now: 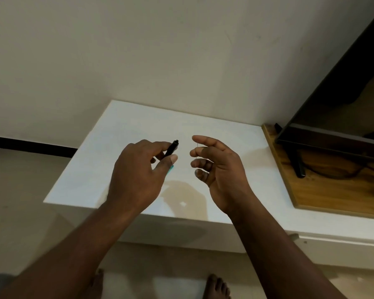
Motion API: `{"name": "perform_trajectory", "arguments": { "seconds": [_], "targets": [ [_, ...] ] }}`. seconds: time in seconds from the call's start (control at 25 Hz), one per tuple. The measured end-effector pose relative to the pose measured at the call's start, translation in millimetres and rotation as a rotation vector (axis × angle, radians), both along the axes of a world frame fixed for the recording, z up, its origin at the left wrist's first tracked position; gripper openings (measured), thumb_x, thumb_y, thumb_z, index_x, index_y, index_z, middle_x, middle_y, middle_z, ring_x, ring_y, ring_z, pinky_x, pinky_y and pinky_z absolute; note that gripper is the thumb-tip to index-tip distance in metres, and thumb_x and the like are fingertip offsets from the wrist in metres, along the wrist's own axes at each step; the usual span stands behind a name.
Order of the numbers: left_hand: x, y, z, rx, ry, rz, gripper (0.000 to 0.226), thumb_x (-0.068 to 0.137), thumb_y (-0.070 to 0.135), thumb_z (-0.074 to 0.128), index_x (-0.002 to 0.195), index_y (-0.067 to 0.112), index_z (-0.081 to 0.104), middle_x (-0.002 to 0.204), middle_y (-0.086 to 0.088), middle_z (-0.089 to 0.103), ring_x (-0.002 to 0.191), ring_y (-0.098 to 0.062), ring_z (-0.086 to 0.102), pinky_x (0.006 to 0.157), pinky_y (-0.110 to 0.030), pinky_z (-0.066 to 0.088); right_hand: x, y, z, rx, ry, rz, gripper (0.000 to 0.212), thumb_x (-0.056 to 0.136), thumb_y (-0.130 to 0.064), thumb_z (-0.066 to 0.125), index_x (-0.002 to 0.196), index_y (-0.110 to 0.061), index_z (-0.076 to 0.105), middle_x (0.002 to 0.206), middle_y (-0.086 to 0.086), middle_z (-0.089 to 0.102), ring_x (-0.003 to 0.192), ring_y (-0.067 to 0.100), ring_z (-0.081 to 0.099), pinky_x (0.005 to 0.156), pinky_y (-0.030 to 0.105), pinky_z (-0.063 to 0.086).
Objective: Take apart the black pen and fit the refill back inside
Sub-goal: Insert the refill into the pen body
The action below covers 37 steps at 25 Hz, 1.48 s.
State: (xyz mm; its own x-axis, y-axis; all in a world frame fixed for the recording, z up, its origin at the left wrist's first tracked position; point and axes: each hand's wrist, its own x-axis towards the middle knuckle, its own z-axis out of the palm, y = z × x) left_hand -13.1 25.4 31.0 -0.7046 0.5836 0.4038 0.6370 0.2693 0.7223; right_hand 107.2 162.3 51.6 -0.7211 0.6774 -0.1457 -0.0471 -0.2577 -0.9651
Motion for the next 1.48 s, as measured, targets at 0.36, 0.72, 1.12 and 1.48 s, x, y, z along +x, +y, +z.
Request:
{"name": "perform_trajectory", "arguments": {
  "seconds": [0.36, 0.72, 1.12, 1.48],
  "targets": [
    [0, -4, -5, -0.028, -0.005, -0.021, 0.03, 0.094, 0.041, 0.067, 0.122, 0.031, 0.073, 0.101, 0.009, 0.07, 0.093, -0.015, 0.06, 0.075, -0.043, 0.058, 2, -5, 3, 0.039, 0.027, -0.093, 0.016, 0.098, -0.013, 0.067, 0.112, -0.018, 0.073, 0.103, 0.005, 0.082, 0.081, 0.02, 0.076, 0.072, 0.032, 0.05],
    [-2, -6, -7, -0.033, -0.008, -0.039, 0.026, 0.093, 0.039, 0.069, 0.118, 0.033, 0.075, 0.096, 0.011, 0.069, 0.094, -0.018, 0.059, 0.074, -0.045, 0.057, 4, -9, 2, 0.127, 0.036, -0.202, 0.012, 0.098, -0.016, 0.07, 0.109, -0.019, 0.072, 0.104, 0.002, 0.083, 0.086, 0.023, 0.08, 0.074, 0.035, 0.049],
    [-4, -6, -11, -0.03, 0.003, -0.041, 0.027, 0.093, 0.037, 0.071, 0.119, 0.033, 0.075, 0.098, 0.007, 0.072, 0.094, -0.018, 0.059, 0.072, -0.043, 0.056, 4, -9, 1, 0.153, 0.03, -0.214, 0.012, 0.096, -0.016, 0.072, 0.108, -0.019, 0.072, 0.102, 0.001, 0.083, 0.082, 0.02, 0.079, 0.076, 0.036, 0.05],
    [-4, -5, -13, -0.047, -0.001, -0.039, 0.027, 0.092, 0.037, 0.073, 0.119, 0.035, 0.075, 0.096, 0.009, 0.071, 0.094, -0.016, 0.058, 0.073, -0.04, 0.056, 2, -12, -1, 0.22, 0.017, -0.221, 0.014, 0.095, -0.016, 0.074, 0.109, -0.017, 0.073, 0.099, -0.001, 0.083, 0.081, 0.021, 0.079, 0.07, 0.032, 0.049]
  ]
}}
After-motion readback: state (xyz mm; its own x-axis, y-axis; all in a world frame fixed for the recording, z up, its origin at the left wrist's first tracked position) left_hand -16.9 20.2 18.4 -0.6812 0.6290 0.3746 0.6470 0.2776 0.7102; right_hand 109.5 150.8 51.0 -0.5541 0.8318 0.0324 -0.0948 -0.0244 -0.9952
